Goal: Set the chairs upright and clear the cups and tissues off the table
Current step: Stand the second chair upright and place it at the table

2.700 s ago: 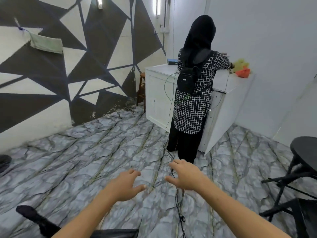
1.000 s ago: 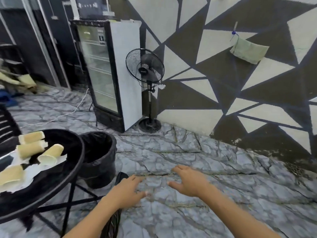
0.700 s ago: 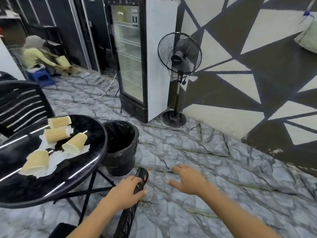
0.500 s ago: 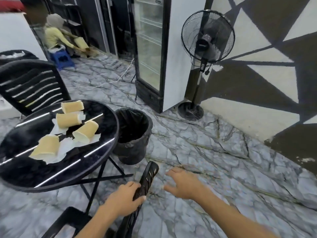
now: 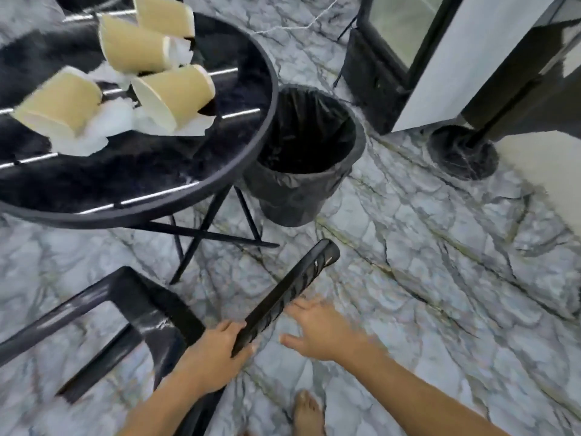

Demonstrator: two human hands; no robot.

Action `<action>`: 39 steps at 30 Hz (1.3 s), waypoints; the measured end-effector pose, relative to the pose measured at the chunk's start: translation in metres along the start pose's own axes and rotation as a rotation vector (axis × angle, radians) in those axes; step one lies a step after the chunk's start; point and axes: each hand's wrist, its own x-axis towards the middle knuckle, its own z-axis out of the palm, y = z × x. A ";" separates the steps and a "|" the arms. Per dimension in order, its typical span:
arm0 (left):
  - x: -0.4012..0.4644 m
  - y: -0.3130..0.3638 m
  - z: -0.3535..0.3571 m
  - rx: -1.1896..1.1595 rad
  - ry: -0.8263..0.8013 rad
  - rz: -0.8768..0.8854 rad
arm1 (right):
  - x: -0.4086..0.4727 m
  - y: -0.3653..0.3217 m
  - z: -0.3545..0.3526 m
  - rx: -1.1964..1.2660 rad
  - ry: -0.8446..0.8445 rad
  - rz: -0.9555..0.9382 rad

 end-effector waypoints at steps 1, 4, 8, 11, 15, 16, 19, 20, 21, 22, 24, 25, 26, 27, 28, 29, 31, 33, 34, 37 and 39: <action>0.006 -0.008 0.009 -0.030 0.006 -0.011 | 0.012 0.001 0.012 -0.014 0.007 -0.030; 0.023 -0.038 0.034 -0.073 0.041 -0.037 | 0.046 0.002 0.041 -0.043 0.028 -0.096; 0.040 -0.071 0.060 -0.090 0.088 -0.048 | 0.094 -0.004 0.059 -0.135 0.037 -0.159; 0.049 -0.089 0.075 -0.143 0.099 -0.042 | 0.125 -0.007 0.075 -0.203 -0.002 -0.202; 0.060 -0.104 0.095 -0.280 0.105 -0.018 | 0.147 -0.006 0.094 -0.265 -0.101 -0.232; 0.063 -0.105 0.098 -0.303 0.097 -0.024 | 0.150 -0.004 0.098 -0.295 -0.099 -0.257; 0.073 -0.114 0.106 -0.368 0.066 0.008 | 0.157 0.004 0.105 -0.310 -0.065 -0.302; 0.075 -0.118 0.109 -0.387 0.056 0.019 | 0.159 0.008 0.105 -0.313 -0.061 -0.314; 0.076 -0.120 0.111 -0.401 0.062 0.029 | 0.161 0.011 0.104 -0.323 -0.055 -0.321; 0.077 -0.121 0.112 -0.408 0.074 0.036 | 0.162 0.015 0.103 -0.336 -0.051 -0.323; 0.077 -0.122 0.115 -0.421 0.110 0.035 | 0.163 0.022 0.096 -0.347 -0.042 -0.303; 0.077 -0.122 0.118 -0.427 0.125 0.035 | 0.163 0.028 0.091 -0.345 -0.035 -0.289; 0.077 -0.122 0.119 -0.434 0.135 0.032 | 0.163 0.035 0.086 -0.345 -0.029 -0.276; 0.077 -0.121 0.121 -0.443 0.143 0.033 | 0.163 0.043 0.080 -0.350 -0.026 -0.267; 0.078 -0.122 0.122 -0.447 0.150 0.027 | 0.164 0.051 0.073 -0.358 -0.020 -0.259; 0.079 -0.122 0.123 -0.448 0.154 0.018 | 0.165 0.061 0.066 -0.365 -0.014 -0.249; 0.082 -0.118 0.119 -0.451 0.151 -0.011 | 0.166 0.079 0.053 -0.378 0.009 -0.233; 0.091 -0.108 0.112 -0.454 0.157 -0.034 | 0.167 0.092 0.041 -0.386 0.039 -0.219; 0.098 -0.100 0.108 -0.459 0.155 -0.026 | 0.167 0.096 0.038 -0.385 0.043 -0.215; 0.128 -0.069 0.098 -0.461 0.117 0.048 | 0.170 0.101 0.037 -0.370 0.050 -0.243; 0.145 -0.053 0.092 -0.461 0.081 0.069 | 0.173 0.104 0.039 -0.351 0.056 -0.263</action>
